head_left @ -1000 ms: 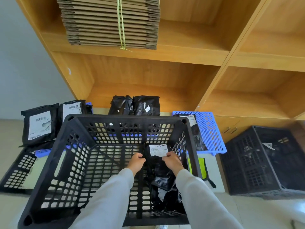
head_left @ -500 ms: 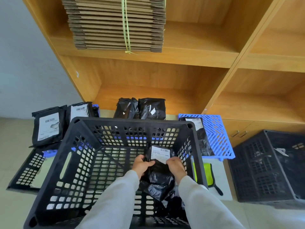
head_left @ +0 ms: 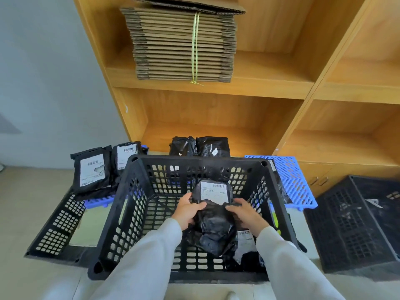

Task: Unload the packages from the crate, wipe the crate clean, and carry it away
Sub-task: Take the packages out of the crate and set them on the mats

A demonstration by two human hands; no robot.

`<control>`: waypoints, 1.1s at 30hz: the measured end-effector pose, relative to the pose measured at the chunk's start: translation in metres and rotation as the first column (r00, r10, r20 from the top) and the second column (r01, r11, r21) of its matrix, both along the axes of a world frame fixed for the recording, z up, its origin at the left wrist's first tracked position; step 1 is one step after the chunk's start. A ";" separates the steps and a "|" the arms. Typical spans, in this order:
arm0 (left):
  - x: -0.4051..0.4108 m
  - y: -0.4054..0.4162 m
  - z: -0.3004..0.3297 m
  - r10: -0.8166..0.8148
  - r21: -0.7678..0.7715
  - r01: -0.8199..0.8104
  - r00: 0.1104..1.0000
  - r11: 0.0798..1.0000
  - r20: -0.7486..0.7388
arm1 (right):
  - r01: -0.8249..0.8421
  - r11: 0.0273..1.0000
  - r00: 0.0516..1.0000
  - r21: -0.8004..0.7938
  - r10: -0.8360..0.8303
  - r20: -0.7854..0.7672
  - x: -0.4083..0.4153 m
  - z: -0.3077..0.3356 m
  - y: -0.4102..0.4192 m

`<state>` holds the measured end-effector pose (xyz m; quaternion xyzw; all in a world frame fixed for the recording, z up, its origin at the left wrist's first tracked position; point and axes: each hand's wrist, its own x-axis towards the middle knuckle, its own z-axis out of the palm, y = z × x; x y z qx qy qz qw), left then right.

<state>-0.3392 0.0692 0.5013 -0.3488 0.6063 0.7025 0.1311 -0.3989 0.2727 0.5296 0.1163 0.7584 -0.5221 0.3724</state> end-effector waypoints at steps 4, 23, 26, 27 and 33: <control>0.008 0.003 0.026 0.006 0.055 -0.001 0.995 0.998 -0.102 | -0.012 0.991 0.999 -0.131 0.006 -0.046 0.012 0.009 0.001; -0.075 0.088 0.100 -0.363 -0.531 0.124 0.854 0.838 -0.372 | 0.221 0.930 0.824 -0.295 -0.340 -0.454 -0.055 0.064 0.104; -0.102 0.112 0.106 -0.454 -0.654 0.142 0.826 0.743 -0.335 | 0.244 0.925 0.799 -0.293 -0.362 -0.481 -0.078 0.063 0.131; -0.111 0.120 0.106 -0.473 -0.697 0.123 0.814 0.707 -0.337 | 0.240 0.926 0.797 -0.290 -0.359 -0.486 -0.087 0.062 0.140; -0.165 0.163 0.093 -0.562 -0.862 0.086 0.789 0.499 -0.247 | 0.269 0.920 0.814 -0.284 -0.375 -0.443 -0.136 0.055 0.192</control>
